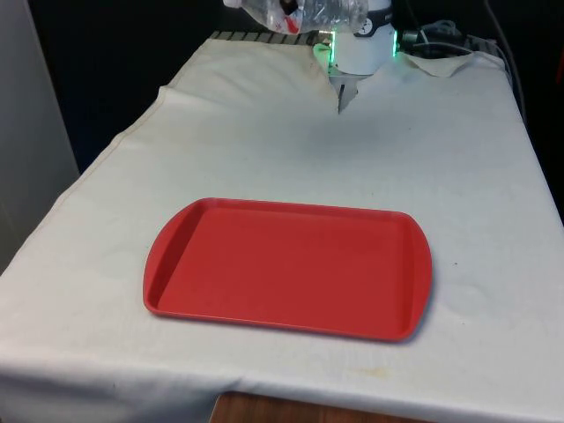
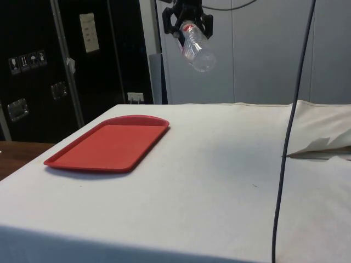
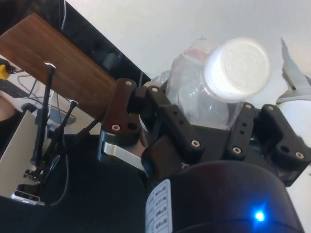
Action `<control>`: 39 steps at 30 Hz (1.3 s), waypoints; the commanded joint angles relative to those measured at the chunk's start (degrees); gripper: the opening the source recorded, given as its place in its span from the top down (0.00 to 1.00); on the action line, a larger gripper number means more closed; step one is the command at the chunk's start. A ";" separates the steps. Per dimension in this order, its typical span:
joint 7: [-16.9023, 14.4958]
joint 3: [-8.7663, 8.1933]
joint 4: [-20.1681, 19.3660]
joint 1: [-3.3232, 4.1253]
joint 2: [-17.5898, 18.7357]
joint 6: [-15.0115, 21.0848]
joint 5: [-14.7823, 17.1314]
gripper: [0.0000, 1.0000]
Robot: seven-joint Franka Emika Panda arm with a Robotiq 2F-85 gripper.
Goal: Place the bottle upright on the tray.
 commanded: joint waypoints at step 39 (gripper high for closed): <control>-0.29 5.90 -0.29 0.17 -4.98 6.59 -4.87 1.00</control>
